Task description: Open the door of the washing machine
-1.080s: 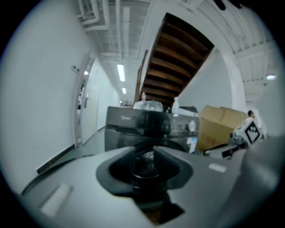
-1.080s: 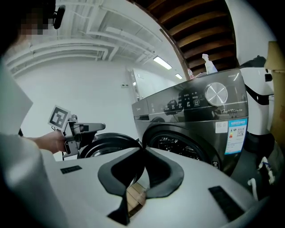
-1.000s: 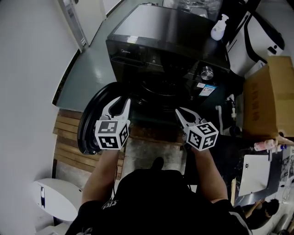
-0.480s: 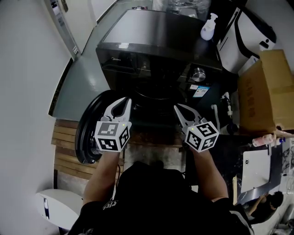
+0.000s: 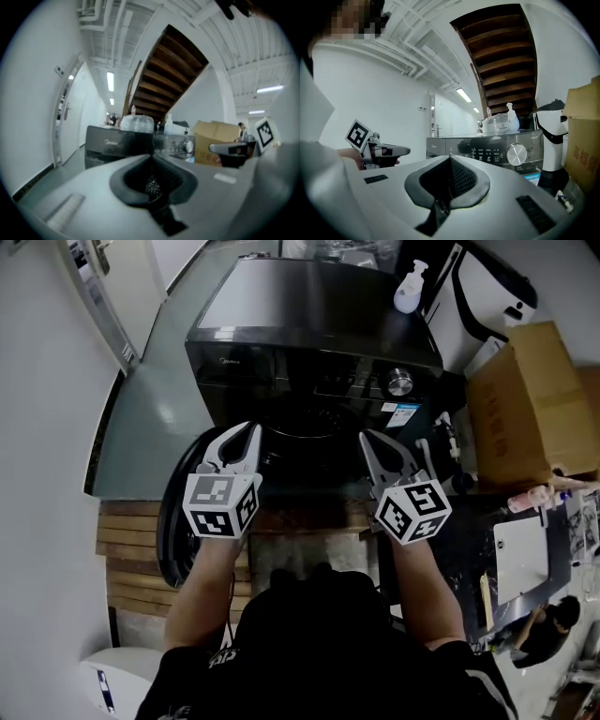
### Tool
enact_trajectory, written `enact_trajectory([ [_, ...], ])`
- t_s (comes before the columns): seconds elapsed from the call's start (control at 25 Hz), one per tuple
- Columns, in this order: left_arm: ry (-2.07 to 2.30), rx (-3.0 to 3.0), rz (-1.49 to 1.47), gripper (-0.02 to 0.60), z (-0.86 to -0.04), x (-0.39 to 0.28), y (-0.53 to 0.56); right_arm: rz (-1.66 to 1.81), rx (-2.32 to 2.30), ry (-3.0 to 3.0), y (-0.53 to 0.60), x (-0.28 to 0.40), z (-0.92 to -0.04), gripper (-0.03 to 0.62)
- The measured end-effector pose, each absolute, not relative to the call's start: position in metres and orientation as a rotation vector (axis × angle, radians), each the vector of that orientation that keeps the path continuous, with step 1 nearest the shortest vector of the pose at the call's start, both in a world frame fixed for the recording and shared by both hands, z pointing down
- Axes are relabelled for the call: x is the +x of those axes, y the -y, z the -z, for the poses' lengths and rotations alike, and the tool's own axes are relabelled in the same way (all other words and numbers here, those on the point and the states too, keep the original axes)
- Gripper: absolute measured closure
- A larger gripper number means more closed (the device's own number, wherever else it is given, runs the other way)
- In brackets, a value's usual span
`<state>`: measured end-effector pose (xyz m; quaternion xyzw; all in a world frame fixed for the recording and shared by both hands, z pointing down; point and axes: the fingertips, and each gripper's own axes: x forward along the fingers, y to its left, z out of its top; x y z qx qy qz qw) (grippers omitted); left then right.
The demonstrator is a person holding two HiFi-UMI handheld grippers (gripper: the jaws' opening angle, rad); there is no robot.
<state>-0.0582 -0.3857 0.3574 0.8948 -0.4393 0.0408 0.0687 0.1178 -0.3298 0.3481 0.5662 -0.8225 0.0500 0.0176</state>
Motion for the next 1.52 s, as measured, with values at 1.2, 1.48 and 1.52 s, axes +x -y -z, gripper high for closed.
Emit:
enact_trajectory([
  [1.2,1.343,2.722,-0.177,0.574,-0.359,0.006,0.395,-0.082,1.788,2.504,0.321,0.184,-0.351,0.603],
  [1.48,1.38,2.721,-0.138,0.574,-0.34,0.008,0.402,0.012,1.749,2.553,0.327,0.181,-0.324,0.603],
  [1.52,1.38,2.721,-0.133,0.575,-0.338,0.008,0.401,0.018,1.744,2.558,0.326,0.18,-0.322,0.603],
])
